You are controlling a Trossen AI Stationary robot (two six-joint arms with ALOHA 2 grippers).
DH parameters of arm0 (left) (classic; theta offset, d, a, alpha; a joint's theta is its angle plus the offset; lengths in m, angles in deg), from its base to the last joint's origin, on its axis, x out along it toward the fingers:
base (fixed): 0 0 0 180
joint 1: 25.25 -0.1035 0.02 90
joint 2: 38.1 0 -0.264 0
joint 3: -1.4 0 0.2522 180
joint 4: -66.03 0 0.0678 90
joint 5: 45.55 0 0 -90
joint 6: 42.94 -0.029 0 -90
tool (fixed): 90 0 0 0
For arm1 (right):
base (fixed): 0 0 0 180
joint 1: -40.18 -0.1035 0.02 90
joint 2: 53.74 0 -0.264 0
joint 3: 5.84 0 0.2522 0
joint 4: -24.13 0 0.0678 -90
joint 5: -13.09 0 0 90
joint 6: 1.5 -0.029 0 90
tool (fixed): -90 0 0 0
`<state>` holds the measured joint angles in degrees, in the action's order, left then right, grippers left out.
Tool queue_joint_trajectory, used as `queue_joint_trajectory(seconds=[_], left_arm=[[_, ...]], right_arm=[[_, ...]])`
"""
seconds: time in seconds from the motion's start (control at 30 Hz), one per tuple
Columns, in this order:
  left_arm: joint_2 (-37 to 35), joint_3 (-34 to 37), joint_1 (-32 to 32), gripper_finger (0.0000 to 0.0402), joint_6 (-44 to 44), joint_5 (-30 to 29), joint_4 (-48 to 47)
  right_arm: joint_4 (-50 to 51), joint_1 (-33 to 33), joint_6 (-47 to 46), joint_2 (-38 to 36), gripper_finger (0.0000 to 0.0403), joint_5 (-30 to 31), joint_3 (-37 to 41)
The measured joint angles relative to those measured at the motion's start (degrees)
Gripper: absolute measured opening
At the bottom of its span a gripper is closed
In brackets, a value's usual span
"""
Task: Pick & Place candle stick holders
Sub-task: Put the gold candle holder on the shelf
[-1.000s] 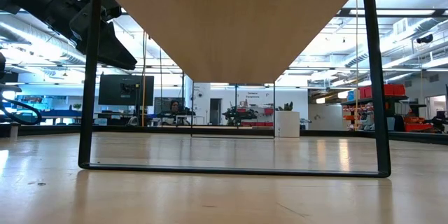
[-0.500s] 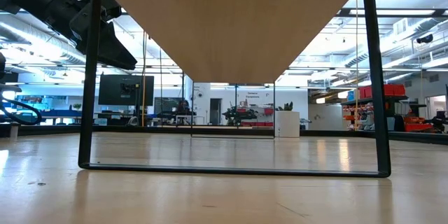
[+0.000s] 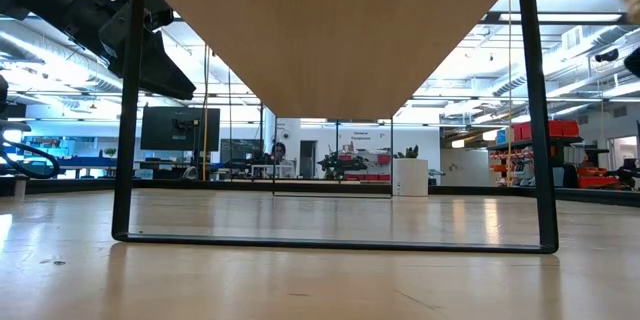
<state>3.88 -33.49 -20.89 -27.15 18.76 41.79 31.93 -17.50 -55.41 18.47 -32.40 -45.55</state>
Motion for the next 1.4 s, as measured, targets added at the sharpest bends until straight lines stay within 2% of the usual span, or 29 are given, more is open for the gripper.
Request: queue_joint_trajectory(seconds=[0.1,0.23,0.47,0.73,0.83,0.97,1.2,1.4], left_arm=[[0.01,0.0,0.0,0.0197,0.06,1.59,0.27],[0.0,0.0,0.0,0.0197,0.07,4.61,1.3],[-0.12,-0.02,0.0,0.0197,-0.45,9.38,5.16],[-3.3,-0.02,0.0,0.0197,-0.56,19.04,8.64],[-5.63,-0.02,0.02,0.0197,-1.29,21.64,11.44],[-7.33,-0.04,0.02,0.0197,-3.15,24.2,15.93],[-5.94,-0.07,1.3,0.0197,-4.09,28.49,23.57],[-2.62,-0.07,4.88,0.0197,-5.09,25.03,27.68]], right_arm=[[2.93,1.77,1.5,-1.18,0.0002,-2.56,-1.29],[11.59,3.17,5.18,-4.66,0.0001,-2.79,-6.18],[26.7,3.67,13.04,-10.13,0.0001,3.8,-15.5],[28.31,4.61,21.51,-11.76,0.0,8.92,-21.9],[26.53,6.15,24.44,-11.79,0.0,9.06,-23.71],[18.31,9.38,31.37,-11.74,0.0,8.01,-23.96],[4.35,15.83,43.37,-10.87,0.0,-1.87,-24.01],[-4.37,22.25,46.25,-6.84,0.0001,-10.92,-24.04]])
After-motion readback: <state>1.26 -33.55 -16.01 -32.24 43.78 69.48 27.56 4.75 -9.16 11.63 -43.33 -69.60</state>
